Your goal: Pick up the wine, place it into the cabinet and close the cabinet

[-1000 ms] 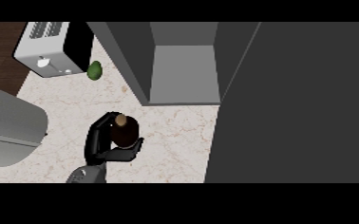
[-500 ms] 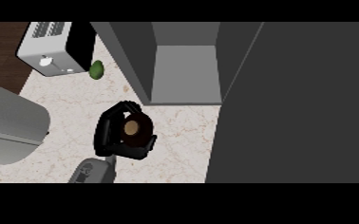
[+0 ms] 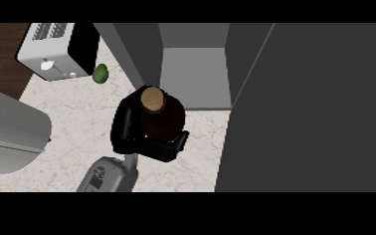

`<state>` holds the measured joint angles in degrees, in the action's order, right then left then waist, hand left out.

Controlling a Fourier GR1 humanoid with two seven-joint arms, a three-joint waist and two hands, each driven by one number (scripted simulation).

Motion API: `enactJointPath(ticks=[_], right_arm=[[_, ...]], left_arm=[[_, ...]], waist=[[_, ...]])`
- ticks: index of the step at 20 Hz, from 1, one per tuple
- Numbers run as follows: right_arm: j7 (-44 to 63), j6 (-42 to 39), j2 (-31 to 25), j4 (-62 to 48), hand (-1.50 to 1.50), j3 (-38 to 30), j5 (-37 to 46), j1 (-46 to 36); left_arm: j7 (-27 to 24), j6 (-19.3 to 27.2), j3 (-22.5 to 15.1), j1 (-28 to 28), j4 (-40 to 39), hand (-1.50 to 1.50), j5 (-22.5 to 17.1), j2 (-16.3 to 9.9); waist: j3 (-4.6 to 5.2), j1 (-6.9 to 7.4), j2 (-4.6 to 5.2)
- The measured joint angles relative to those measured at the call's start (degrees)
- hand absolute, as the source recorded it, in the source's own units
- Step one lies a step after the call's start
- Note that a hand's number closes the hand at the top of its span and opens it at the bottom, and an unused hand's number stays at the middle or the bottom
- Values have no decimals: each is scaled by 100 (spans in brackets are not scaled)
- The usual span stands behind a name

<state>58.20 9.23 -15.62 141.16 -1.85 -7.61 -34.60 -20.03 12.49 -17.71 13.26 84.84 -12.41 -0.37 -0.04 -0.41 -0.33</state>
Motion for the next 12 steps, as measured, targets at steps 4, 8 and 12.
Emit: enactJointPath(ticks=[4, 8, 12], right_arm=[[-7, 9, -7, -14, -150, -54, -9, -54], [-26, -58, -8, 10, -150, -100, -54, 153], [-41, -99, 2, -42, -150, -128, -103, 127]], left_arm=[[803, 505, -135, 408, 426, 150, 56, 22], [1368, 1086, -197, 991, 465, 150, 91, 30], [1778, 1415, -76, 1594, 194, 150, 32, 33]], waist=[[2, 4, 5], [1, -25, 10], [1, -33, 18]])
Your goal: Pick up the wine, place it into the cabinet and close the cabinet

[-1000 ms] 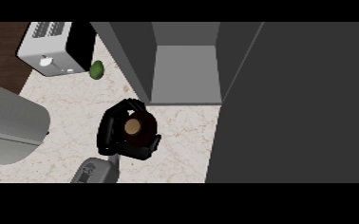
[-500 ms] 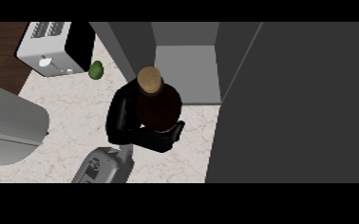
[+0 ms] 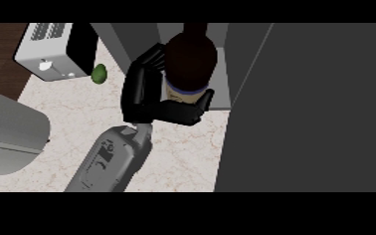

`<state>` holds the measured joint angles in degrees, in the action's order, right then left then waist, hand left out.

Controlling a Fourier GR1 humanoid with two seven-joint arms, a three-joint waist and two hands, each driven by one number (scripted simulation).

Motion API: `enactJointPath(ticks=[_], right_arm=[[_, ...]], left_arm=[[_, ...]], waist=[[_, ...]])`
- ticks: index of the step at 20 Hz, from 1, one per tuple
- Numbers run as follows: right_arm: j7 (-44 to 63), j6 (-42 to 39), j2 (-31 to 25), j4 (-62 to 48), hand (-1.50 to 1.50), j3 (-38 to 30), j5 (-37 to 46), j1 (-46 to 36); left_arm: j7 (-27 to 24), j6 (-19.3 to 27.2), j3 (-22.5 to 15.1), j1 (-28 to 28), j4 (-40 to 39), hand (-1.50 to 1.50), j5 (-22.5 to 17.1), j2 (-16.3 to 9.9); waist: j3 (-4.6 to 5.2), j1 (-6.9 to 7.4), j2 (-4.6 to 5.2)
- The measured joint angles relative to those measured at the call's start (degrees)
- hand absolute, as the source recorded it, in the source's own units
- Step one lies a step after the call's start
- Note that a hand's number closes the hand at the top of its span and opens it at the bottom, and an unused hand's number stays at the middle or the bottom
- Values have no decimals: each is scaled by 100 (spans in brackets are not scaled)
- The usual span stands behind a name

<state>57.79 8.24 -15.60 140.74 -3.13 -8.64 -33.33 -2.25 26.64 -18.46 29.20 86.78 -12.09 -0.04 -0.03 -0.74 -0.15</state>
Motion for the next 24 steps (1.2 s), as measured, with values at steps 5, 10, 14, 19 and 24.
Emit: enactJointPath(ticks=[5, 10, 14, 19, 24], right_arm=[[14, 5, 31, -26, -150, 21, -9, -123], [-37, -63, 40, -74, -150, -38, -52, -109], [-80, -87, 90, -45, -150, 31, -63, 26], [-75, -94, 96, -35, -150, 26, -70, 59], [-140, -154, 74, -149, -150, -53, -83, -23]], left_arm=[[-98, 257, 181, 707, -743, 150, -92, 1], [-483, 323, 164, 1009, -1416, 150, 31, -35], [-708, 384, 105, 1113, -1773, 150, 225, -40], [-974, 329, 227, 1308, -2306, 150, 259, -11], [-1433, 463, 49, 1230, -2645, 150, -8, -1]], waist=[[2, -17, 10], [2, -13, 16], [3, -14, 13], [4, -18, 15], [4, -18, 18]])
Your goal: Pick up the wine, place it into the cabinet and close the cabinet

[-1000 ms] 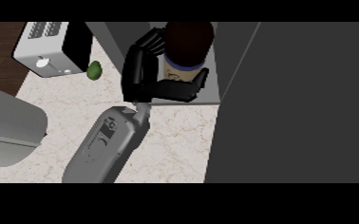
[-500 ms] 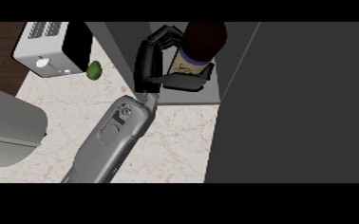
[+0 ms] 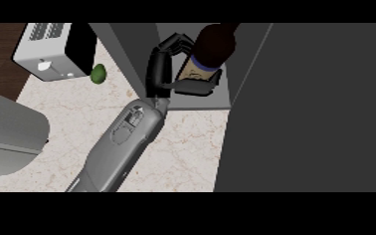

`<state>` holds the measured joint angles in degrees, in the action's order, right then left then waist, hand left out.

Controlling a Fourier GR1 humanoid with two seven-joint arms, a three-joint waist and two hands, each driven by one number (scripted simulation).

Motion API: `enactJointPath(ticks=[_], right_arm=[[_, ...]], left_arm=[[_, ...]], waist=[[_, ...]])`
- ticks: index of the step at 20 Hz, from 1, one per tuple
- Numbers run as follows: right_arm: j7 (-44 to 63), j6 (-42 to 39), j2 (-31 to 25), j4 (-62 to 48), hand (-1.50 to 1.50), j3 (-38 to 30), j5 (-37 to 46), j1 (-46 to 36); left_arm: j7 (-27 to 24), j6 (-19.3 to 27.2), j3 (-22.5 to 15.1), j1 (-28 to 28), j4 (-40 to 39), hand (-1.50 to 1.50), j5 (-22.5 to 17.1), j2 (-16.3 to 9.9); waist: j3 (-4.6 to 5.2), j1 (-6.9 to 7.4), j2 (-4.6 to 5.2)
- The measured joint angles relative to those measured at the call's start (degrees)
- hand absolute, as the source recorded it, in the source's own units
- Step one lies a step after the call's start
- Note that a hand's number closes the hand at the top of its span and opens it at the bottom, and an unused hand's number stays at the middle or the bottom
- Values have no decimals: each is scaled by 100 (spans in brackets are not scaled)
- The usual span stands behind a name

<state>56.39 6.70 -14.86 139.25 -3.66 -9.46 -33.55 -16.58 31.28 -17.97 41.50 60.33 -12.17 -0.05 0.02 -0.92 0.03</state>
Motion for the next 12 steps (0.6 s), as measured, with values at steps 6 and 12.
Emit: enactJointPath(ticks=[6, 12], right_arm=[[-54, -54, 32, -38, -150, -45, -34, 44], [-68, -110, 58, -51, -150, -54, -89, 6]], left_arm=[[-430, 19, -78, 204, -720, 150, -453, 3], [-948, 57, -304, 281, -1495, 150, -793, 4]], waist=[[0, -29, 6], [0, -78, 15]])
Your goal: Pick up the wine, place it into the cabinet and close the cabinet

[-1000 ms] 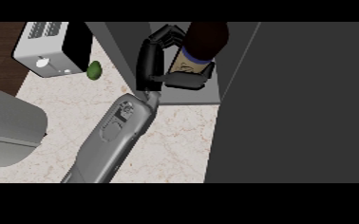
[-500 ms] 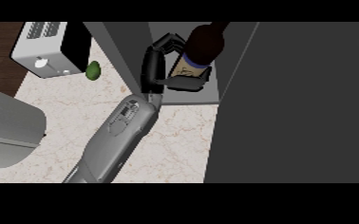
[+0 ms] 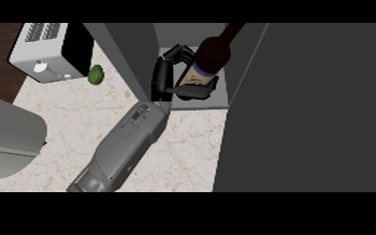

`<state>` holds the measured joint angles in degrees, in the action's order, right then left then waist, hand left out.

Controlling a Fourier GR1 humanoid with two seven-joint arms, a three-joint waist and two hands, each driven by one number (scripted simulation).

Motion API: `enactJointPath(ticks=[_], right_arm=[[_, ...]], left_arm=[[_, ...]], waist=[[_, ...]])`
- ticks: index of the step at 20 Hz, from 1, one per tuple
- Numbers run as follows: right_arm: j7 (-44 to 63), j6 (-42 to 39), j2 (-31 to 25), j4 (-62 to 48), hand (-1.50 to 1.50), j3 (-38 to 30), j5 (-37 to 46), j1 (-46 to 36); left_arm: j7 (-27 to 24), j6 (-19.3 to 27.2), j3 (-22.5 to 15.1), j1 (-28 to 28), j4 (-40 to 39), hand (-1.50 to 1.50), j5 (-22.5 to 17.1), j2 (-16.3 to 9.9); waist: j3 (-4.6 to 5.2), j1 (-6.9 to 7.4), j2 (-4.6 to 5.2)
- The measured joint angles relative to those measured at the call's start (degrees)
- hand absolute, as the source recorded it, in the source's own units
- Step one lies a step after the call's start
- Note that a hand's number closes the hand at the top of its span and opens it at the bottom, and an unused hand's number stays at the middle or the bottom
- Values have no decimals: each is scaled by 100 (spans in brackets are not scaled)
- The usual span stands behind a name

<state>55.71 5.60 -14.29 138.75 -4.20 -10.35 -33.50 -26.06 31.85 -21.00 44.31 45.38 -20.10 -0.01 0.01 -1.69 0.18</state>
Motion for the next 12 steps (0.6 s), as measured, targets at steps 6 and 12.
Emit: enactJointPath(ticks=[6, 12], right_arm=[[68, -10, -25, -26, -150, -46, -67, -42], [-7, -42, -1, -83, -150, -72, -125, -108]], left_arm=[[-421, 50, -122, 50, -654, 150, -66, 1], [-976, 15, 12, 275, -1311, 150, -394, 1]], waist=[[1, 1, -1], [4, -15, 12]])
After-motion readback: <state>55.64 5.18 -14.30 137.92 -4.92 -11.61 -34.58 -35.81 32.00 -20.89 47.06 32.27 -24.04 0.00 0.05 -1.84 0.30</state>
